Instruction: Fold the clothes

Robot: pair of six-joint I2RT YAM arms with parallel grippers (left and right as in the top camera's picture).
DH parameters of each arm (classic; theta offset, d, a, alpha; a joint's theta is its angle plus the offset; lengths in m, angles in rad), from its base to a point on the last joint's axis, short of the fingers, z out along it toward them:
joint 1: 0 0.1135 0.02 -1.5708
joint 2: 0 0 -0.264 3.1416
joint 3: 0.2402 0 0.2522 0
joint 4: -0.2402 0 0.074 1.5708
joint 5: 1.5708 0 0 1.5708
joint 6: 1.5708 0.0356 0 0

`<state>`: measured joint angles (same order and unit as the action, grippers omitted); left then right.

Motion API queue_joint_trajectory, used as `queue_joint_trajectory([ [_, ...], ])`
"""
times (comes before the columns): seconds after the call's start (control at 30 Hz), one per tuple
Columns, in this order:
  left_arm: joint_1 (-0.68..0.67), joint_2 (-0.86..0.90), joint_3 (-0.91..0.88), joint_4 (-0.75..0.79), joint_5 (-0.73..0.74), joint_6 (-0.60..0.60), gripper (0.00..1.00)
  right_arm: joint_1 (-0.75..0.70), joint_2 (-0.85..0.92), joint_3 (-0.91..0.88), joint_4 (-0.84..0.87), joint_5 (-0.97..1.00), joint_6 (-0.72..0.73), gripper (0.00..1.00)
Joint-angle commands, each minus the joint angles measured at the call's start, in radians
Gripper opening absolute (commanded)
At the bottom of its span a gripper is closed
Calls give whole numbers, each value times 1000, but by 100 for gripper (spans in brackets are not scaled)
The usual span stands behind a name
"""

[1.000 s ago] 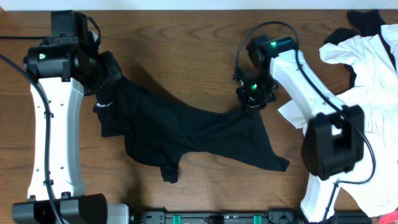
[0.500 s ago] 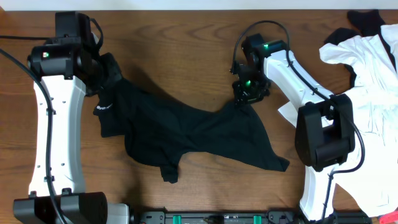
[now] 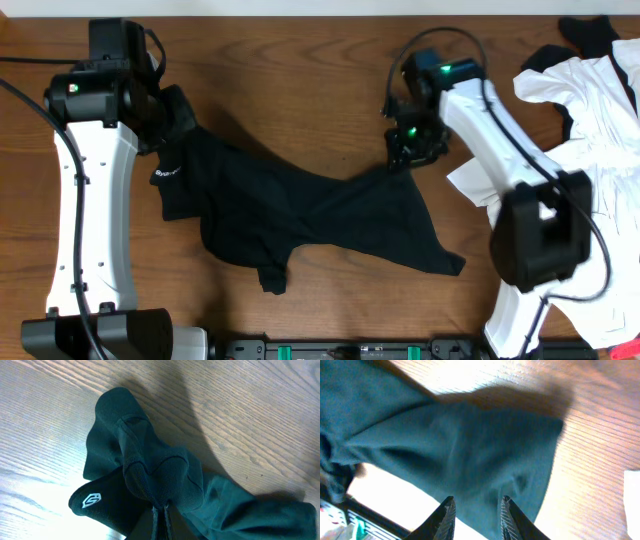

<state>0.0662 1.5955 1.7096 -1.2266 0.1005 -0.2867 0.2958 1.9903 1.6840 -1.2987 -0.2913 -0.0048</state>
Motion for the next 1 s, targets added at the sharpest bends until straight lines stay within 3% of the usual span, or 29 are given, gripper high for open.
queue_joint_trajectory([
  [0.0, -2, 2, -6, 0, -16, 14, 6, -14, -68, 2, -43, 3, -15, 29],
  [0.1, -2, 2, -6, -3, -16, 14, 6, -14, -68, -7, -93, 5, -47, 28],
  [0.33, -2, 2, -6, -3, -16, 14, 6, -13, -68, -173, -28, -2, -58, 28],
  [0.63, -2, 2, -6, -3, -16, 13, 6, 1, -68, -465, 346, -31, -81, 29],
  [0.97, -2, 2, -6, -3, -16, 13, 6, 12, -68, -522, 529, 13, -47, 30],
])
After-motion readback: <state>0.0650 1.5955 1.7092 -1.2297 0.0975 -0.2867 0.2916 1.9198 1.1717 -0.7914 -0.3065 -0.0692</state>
